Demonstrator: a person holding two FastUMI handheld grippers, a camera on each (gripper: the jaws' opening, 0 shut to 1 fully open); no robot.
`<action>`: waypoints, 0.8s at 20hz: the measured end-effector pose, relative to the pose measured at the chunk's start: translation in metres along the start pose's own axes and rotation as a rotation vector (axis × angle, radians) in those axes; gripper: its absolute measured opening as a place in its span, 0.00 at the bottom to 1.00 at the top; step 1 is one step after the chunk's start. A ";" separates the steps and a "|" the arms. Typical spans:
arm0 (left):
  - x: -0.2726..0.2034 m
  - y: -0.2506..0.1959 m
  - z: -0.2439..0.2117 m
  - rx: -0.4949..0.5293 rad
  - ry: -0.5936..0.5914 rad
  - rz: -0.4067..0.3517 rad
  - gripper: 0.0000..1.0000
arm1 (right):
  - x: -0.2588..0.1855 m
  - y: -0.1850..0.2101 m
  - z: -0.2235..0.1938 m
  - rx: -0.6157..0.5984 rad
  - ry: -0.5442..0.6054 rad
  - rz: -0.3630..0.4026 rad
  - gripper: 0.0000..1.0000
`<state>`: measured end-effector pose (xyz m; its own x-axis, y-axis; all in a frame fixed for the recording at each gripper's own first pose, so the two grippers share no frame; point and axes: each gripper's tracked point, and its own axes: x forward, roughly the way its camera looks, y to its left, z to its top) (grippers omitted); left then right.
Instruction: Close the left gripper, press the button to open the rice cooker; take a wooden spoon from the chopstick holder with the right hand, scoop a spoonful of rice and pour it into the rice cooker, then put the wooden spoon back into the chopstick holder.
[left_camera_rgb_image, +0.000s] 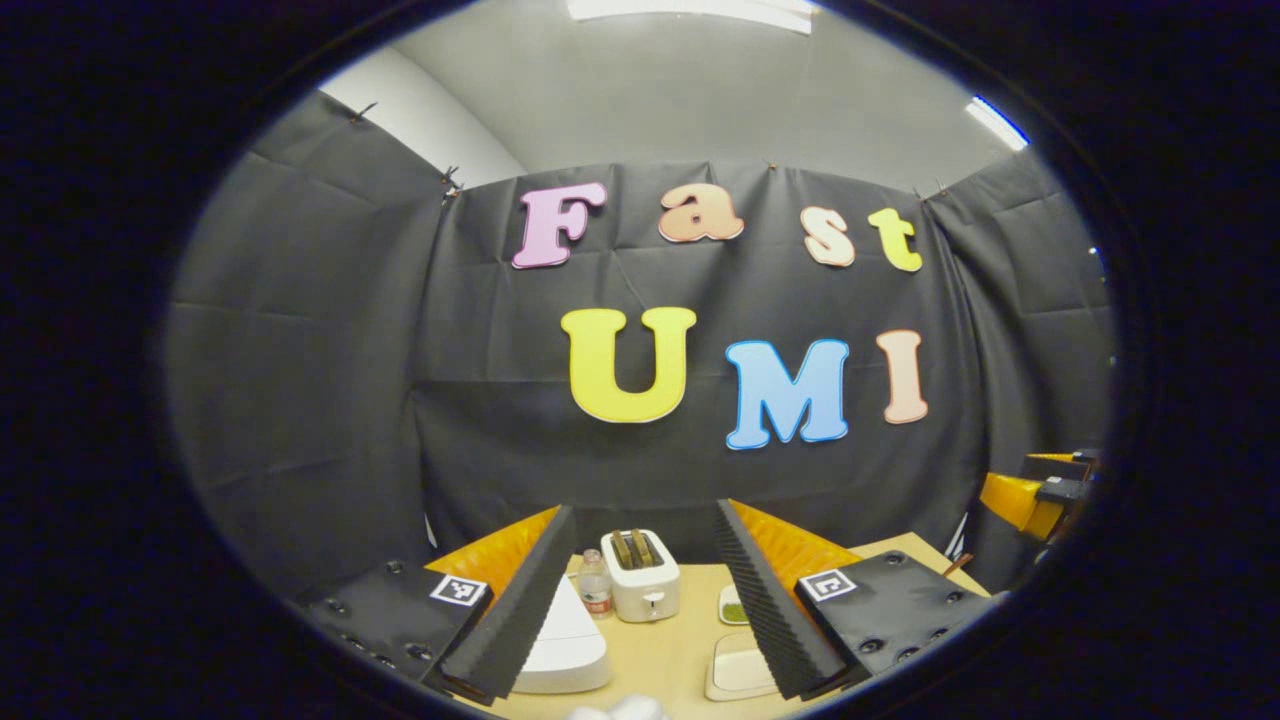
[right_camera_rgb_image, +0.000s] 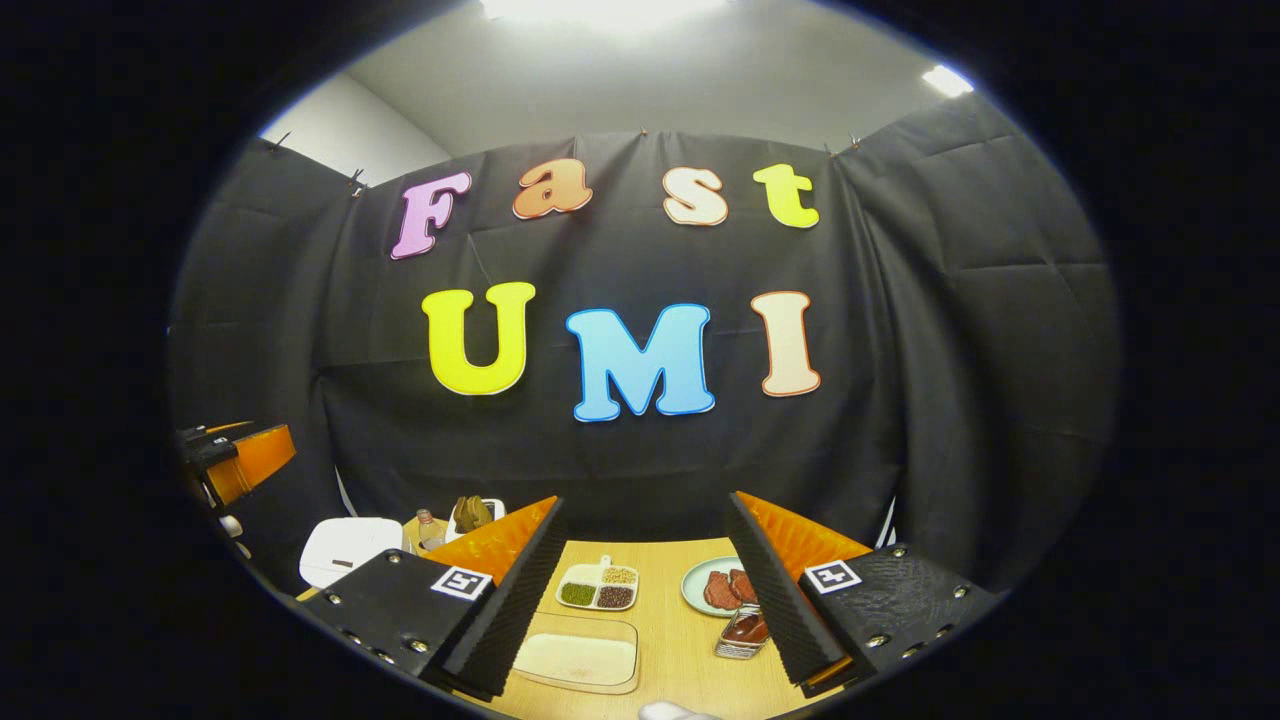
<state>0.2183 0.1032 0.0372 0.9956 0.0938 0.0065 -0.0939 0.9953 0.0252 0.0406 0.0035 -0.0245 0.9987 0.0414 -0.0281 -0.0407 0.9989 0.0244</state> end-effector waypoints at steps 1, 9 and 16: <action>0.000 -0.001 -0.003 -0.002 0.007 -0.005 0.95 | -0.001 -0.001 0.001 -0.004 -0.003 -0.003 0.98; 0.002 -0.006 -0.012 -0.008 0.042 -0.025 0.96 | -0.006 -0.005 0.006 -0.010 -0.006 -0.006 0.98; 0.003 -0.005 -0.016 -0.014 0.062 -0.031 0.98 | -0.006 -0.006 0.012 -0.025 -0.027 -0.017 0.98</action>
<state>0.2216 0.0991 0.0208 0.9964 0.0642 -0.0560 -0.0637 0.9979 0.0107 0.0349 -0.0027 -0.0127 0.9997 0.0245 -0.0013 -0.0245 0.9997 -0.0004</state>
